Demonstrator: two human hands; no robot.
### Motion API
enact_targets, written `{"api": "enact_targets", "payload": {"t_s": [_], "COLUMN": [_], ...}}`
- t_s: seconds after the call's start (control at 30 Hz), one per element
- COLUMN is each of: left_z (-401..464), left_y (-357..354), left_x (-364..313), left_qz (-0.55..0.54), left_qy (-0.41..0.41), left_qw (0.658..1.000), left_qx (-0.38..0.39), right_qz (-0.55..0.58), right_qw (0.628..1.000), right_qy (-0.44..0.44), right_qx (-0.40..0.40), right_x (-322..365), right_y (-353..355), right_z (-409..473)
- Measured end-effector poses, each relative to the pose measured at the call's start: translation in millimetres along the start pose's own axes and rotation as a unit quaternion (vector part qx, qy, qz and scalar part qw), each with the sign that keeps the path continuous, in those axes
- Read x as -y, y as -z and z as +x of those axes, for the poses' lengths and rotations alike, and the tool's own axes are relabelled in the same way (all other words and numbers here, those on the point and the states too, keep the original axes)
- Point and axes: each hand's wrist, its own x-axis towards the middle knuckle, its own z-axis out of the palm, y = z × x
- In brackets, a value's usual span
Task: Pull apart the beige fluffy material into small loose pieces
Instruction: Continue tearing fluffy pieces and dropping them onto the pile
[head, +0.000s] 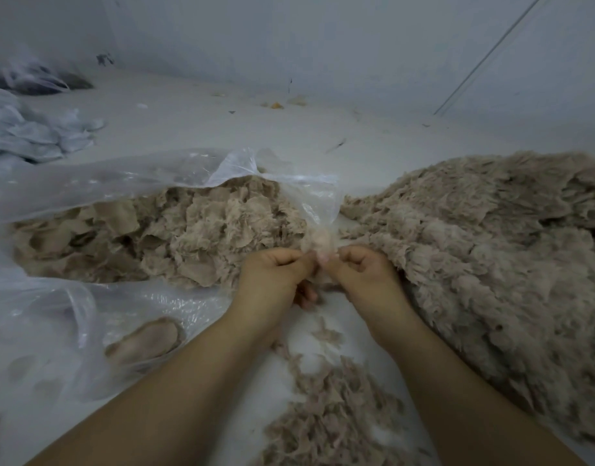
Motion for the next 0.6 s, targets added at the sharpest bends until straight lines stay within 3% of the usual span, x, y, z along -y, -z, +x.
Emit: {"api": "enact_targets", "payload": {"t_s": [0.2, 0.4, 0.53, 0.6], "left_z": [4, 5, 3, 2], "left_y": [7, 11, 8, 4], "left_x": [-1, -11, -15, -14], "left_qz": [-0.032, 0.023, 0.026, 0.042], "left_qy": [-0.027, -0.101, -0.096, -0.093], "left_qw": [0.998, 0.989, 0.992, 0.992], "left_qx": [-0.053, -0.102, -0.074, -0.077], "right_qz": [-0.064, -0.051, -0.043, -0.054], "right_qw": [0.998, 0.999, 0.998, 0.998], "right_qy": [0.027, 0.013, 0.019, 0.013], "right_qx": [-0.009, -0.010, 0.046, 0.034], "right_x": [-6, -5, -5, -5], "right_y": [2, 2, 0, 0], "right_z": [2, 2, -1, -1]}}
